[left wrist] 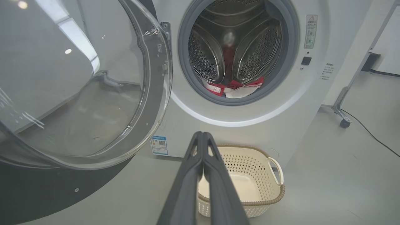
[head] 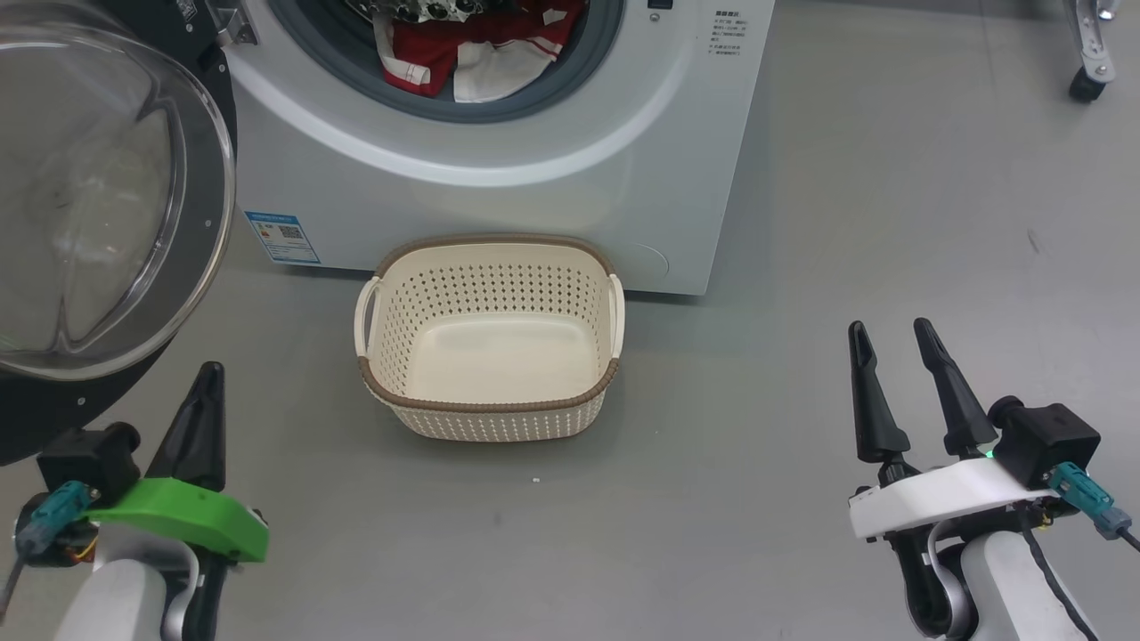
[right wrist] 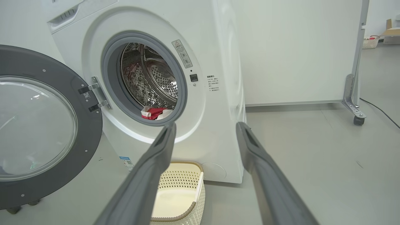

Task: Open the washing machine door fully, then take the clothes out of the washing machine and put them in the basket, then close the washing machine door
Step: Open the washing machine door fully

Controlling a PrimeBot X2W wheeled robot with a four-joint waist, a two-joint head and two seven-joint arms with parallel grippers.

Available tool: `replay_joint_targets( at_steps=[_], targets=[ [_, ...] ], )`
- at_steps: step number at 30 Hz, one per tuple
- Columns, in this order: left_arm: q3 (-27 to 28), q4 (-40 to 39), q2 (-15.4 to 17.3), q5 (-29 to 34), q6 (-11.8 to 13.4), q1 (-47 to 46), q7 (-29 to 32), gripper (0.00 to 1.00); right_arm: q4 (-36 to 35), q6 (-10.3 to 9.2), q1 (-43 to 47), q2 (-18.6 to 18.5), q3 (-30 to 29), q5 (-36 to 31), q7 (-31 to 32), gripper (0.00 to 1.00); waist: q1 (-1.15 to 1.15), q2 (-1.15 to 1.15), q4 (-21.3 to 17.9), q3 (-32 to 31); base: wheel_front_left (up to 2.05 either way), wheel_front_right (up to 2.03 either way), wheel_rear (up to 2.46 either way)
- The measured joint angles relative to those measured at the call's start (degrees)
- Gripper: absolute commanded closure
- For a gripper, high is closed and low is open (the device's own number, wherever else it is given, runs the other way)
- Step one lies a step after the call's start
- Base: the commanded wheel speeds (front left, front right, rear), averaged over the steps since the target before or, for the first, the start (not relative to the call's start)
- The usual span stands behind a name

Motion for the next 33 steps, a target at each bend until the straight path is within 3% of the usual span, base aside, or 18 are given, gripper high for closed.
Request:
replay_joint_targets(
  at_steps=[16,18,19,33],
  targets=[
    [-1.02,-6.15,-2.65,0.58,0.54,3.6,-0.15,1.0,-0.98,0.0,1.43,0.35,-2.7,-1.16,0.0,0.0,0.0,0.0,-0.89,-0.51,0.0,0.0,0.0],
    [-1.02,-6.65,-2.67,0.59,0.58,3.97,-0.15,0.53,-0.97,0.0,1.65,0.35,-2.83,-1.31,0.0,0.0,0.0,0.0,-0.92,-0.49,0.0,0.0,0.0],
    [-1.03,-6.92,-2.67,0.79,0.58,4.12,-0.15,0.0,-0.96,0.0,1.85,0.37,-2.89,-1.49,0.0,0.0,0.0,0.0,-0.93,-0.47,0.0,0.0,0.0],
    [-0.68,-10.28,-2.68,1.92,0.86,5.29,-0.16,0.0,-0.8,0.0,2.26,0.87,-3.8,-2.65,0.0,0.0,0.0,0.0,-0.94,-0.76,0.0,0.0,0.0]
  ],
)
